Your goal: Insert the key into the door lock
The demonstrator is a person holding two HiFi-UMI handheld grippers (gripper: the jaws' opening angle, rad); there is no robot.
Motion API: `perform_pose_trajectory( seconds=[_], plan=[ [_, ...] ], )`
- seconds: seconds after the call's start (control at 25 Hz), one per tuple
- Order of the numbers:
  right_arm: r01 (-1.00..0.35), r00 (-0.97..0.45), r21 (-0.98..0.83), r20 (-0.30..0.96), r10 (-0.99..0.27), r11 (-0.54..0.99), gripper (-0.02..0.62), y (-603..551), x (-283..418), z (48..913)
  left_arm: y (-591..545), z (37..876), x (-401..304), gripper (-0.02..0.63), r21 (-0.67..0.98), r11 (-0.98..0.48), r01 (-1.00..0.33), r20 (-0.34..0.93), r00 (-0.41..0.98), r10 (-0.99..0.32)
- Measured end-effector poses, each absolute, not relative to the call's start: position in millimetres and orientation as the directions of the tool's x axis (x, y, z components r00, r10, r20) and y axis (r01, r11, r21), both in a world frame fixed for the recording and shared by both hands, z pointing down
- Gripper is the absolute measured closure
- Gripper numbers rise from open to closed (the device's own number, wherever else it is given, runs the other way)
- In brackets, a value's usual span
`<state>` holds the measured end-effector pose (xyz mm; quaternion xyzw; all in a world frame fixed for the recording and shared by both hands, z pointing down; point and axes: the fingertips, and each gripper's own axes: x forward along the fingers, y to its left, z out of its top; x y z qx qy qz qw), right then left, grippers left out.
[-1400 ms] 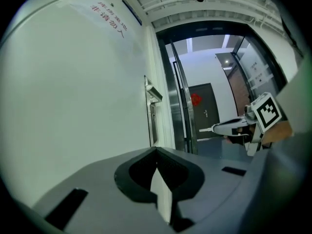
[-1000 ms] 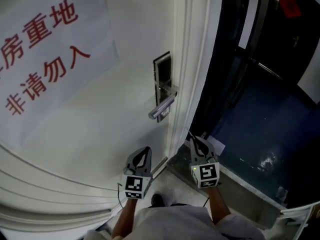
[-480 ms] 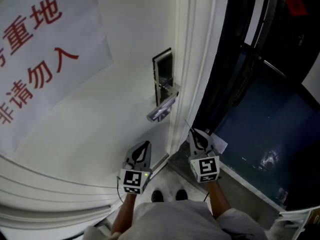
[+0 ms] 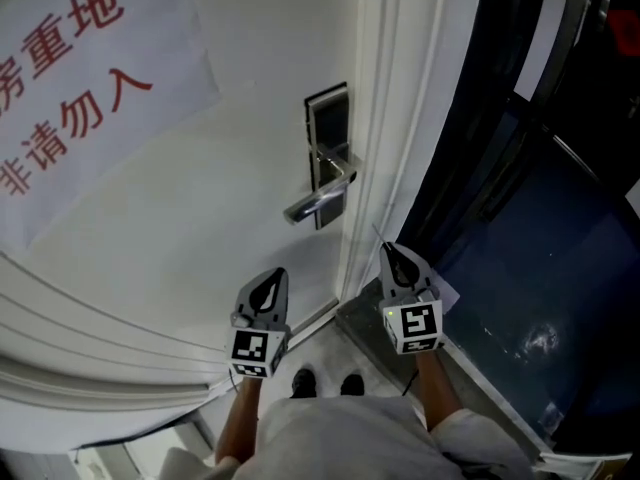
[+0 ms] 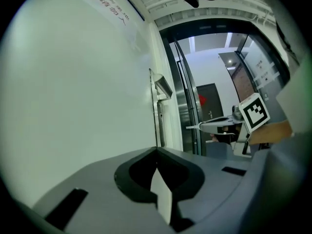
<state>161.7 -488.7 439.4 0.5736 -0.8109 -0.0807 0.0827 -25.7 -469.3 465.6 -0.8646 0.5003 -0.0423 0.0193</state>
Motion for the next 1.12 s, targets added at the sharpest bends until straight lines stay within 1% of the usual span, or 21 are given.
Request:
perform_pose_trajectory(
  seconds=[0.08, 0.36, 0.68, 0.84, 1.12],
  plan=[
    [-0.911, -0.343, 0.228, 0.042, -0.939, 0.343, 0.566, -487.0, 160.6, 438.8, -466.0, 464.6, -29.3, 0.589, -0.059, -0.483, -0.874, 0.053, 0.481, -0.875],
    [-0.894, -0.375, 0.258, 0.014, -0.927, 0.365, 0.566, -488.1, 153.4, 426.7, -459.8, 457.3, -46.6, 0.589, -0.076, -0.436, -0.897, 0.033, 0.435, -0.900],
    [-0.832, -0.400, 0.421, -0.007, -0.917, 0.360, 0.566, -497.2, 140.3, 405.2, -457.8, 449.7, -54.7, 0.589, -0.085, -0.420, -0.904, 0.019, 0.420, -0.907],
    [-0.757, -0.412, 0.560, -0.008, -0.911, 0.337, 0.566, -503.0, 133.1, 394.0, -458.0, 449.8, -54.5, 0.589, -0.090, -0.424, -0.901, 0.022, 0.424, -0.905],
    [-0.530, -0.420, 0.802, 0.034, -0.907, 0.276, 0.566, -511.1, 113.5, 393.9, -459.4, 449.3, -57.3, 0.589, -0.099, -0.422, -0.901, 0.026, 0.421, -0.907]
  ],
)
